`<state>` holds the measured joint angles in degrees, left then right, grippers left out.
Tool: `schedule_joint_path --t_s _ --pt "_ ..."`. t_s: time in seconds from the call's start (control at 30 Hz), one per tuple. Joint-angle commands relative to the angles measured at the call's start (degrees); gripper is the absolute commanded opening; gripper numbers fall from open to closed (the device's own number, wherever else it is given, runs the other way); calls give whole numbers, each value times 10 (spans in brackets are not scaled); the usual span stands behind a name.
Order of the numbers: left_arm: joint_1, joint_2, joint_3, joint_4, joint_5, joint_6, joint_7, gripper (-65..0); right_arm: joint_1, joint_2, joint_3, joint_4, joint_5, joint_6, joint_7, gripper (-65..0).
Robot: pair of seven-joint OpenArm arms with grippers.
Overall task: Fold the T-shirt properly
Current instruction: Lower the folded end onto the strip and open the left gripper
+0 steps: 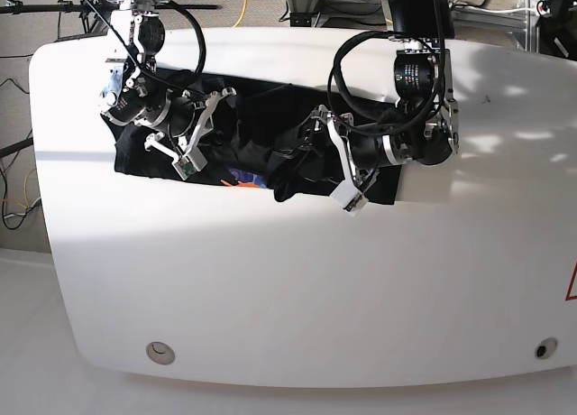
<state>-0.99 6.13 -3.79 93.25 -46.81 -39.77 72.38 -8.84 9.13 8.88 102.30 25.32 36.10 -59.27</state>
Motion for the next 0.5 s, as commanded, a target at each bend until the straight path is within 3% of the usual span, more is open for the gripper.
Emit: schedule_joint_path --t_s 0.0,0.37,0.47 --pt "-11 -5 -2 8 -16 -2 -16 -217 5 2 0 10 6 2 6 -610" --pt "-12 -54 -15 13 -21 -2 -23 -235 3 3 1 11 4 6 8 -612" --pt "-11 -91 -16 16 -20 -2 -22 -242 3 2 1 11 4 5 5 -612"
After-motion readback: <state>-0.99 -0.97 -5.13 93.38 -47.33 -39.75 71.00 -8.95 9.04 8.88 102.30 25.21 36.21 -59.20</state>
